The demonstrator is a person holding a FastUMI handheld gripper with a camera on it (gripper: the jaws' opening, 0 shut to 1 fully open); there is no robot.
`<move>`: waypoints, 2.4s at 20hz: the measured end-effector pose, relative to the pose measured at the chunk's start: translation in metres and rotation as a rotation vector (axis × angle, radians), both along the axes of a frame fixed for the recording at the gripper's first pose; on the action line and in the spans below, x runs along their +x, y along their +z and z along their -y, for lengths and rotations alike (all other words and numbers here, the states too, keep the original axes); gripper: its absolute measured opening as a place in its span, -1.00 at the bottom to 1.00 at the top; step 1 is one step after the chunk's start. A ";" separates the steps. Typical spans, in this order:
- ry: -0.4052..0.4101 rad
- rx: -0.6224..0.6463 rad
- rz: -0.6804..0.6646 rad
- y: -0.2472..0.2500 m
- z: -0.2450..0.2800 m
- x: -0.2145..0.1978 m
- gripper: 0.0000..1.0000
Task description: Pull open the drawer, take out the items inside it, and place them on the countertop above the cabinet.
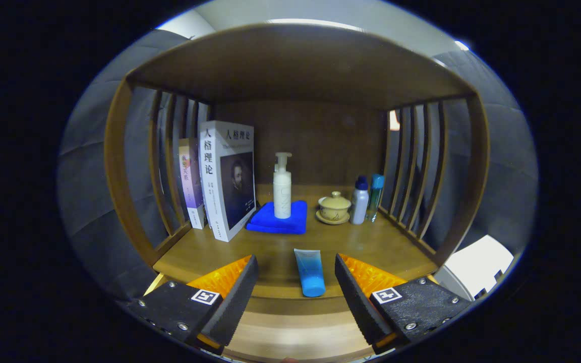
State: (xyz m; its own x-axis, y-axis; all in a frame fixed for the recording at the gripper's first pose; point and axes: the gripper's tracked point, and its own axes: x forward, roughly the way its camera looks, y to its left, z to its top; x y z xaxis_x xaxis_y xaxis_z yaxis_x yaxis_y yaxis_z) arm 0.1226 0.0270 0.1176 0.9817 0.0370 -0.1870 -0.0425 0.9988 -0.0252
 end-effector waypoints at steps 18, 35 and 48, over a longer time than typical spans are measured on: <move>-0.089 0.060 0.220 -0.042 -0.009 -0.118 0.90; 0.011 0.039 0.048 -0.152 -0.011 -0.158 0.90; 0.007 0.046 0.049 -0.150 -0.012 -0.126 0.89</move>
